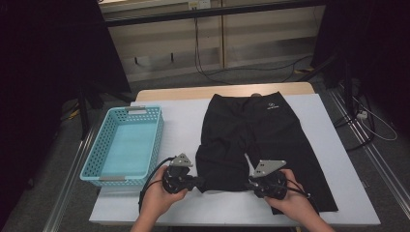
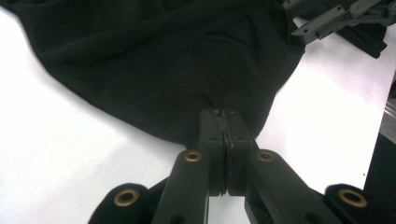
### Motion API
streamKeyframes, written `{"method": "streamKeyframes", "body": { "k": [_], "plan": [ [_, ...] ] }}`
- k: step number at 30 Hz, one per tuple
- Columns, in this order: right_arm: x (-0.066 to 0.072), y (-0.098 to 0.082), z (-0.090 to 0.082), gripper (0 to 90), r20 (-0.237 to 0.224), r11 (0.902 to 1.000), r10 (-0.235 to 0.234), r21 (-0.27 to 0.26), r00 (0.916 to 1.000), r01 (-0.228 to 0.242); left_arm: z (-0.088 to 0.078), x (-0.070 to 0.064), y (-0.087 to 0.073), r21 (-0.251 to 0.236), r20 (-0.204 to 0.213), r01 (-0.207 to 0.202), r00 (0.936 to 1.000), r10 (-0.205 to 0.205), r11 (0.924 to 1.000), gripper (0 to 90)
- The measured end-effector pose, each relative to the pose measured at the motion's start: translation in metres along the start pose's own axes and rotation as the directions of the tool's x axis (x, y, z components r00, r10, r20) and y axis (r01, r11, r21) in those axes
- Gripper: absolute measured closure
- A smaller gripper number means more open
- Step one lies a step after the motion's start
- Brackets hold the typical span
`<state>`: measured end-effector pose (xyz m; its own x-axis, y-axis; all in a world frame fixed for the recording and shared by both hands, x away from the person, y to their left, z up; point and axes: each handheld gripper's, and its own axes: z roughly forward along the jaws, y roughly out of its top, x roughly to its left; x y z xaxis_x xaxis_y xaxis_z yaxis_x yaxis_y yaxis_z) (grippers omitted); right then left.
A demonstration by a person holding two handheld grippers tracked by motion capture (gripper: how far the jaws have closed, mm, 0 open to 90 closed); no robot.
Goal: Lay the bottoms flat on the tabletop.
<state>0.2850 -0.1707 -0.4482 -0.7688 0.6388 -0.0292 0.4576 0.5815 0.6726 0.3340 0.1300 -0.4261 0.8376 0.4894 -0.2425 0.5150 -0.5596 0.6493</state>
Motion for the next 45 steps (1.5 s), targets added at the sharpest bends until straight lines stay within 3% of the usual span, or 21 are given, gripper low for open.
{"method": "streamKeyframes", "body": {
  "k": [3, 7, 12, 19, 21, 23, 25, 26, 27, 29, 31, 35, 41, 45],
  "plan": [
    [0.003, 0.002, -0.001, 89.8, -0.018, 0.9996, -0.024, 0.012, 0.9995, 0.024, 0.001, 0.000, -0.001, 0.009, 0.004, 0.000, 1.0000, 0.000, 1.0000, 88.6],
    [0.005, 0.004, -0.011, 90.0, -0.050, 0.9999, -0.012, 0.004, 0.9987, 0.012, 0.001, -0.002, 0.000, 0.016, 0.006, -0.002, 1.0000, 0.002, 0.9999, 88.6],
    [0.014, 0.003, -0.026, 89.9, -0.071, 0.9994, -0.033, -0.015, 0.9969, 0.032, -0.002, -0.011, -0.002, 0.042, 0.023, -0.026, 0.9994, 0.025, 0.9988, 88.5],
    [0.024, -0.006, -0.036, 89.6, -0.109, 0.9987, -0.050, 0.001, 0.9928, 0.050, -0.007, -0.017, -0.008, 0.046, 0.064, -0.015, 0.9979, 0.012, 0.9988, 88.0],
    [0.026, -0.006, -0.038, 87.1, -0.124, 0.9987, -0.049, 0.004, 0.9910, 0.050, -0.007, -0.016, -0.010, 0.054, 0.055, -0.014, 0.9984, 0.011, 0.9984, 86.5],
    [0.025, -0.004, -0.039, 77.0, -0.112, 0.9986, -0.052, -0.019, 0.9924, 0.050, -0.007, -0.012, -0.012, 0.052, 0.052, -0.007, 0.9987, 0.004, 0.9986, 81.4],
    [0.023, -0.003, -0.037, 73.2, -0.108, 0.9989, -0.044, -0.022, 0.9932, 0.042, -0.008, -0.007, -0.012, 0.014, 0.004, -0.024, 0.9997, 0.024, 0.9996, 70.5],
    [0.021, -0.002, -0.036, 68.8, -0.094, 0.9991, -0.033, -0.030, 0.9950, 0.030, -0.008, -0.003, -0.012, -0.019, -0.043, -0.019, 0.9989, 0.018, 0.9996, 59.6],
    [0.017, -0.001, -0.034, 67.7, -0.074, 0.9992, -0.017, -0.036, 0.9971, 0.014, -0.009, 0.000, -0.011, -0.033, -0.061, -0.007, 0.9981, 0.005, 0.9994, 53.2],
    [0.011, 0.000, -0.030, 64.9, -0.054, 0.9990, 0.013, -0.043, 0.9985, -0.015, -0.010, 0.005, -0.009, -0.076, -0.092, 0.021, 0.9954, -0.028, 0.9969, 46.8],
    [0.003, 0.001, -0.026, 59.7, -0.007, 0.9971, 0.052, -0.055, 0.9986, -0.052, -0.007, 0.008, -0.006, -0.095, -0.137, 0.019, 0.9900, -0.032, 0.9953, 40.6],
    [-0.010, 0.004, -0.018, 52.5, 0.058, 0.9916, 0.109, -0.076, 0.9923, -0.105, 0.005, 0.009, 0.000, -0.091, -0.192, 0.030, 0.9802, -0.047, 0.9954, 43.5],
    [-0.014, 0.004, -0.010, 50.7, 0.087, 0.9887, 0.136, -0.075, 0.9869, -0.130, 0.023, 0.010, 0.005, -0.030, -0.268, 0.039, 0.9624, -0.045, 0.9988, 63.8],
    [-0.014, 0.003, -0.010, 50.7, 0.097, 0.9890, 0.133, -0.078, 0.9864, -0.125, 0.026, 0.008, 0.006, 0.004, -0.254, 0.046, 0.9661, -0.043, 0.9990, 76.0]
  ]
}}
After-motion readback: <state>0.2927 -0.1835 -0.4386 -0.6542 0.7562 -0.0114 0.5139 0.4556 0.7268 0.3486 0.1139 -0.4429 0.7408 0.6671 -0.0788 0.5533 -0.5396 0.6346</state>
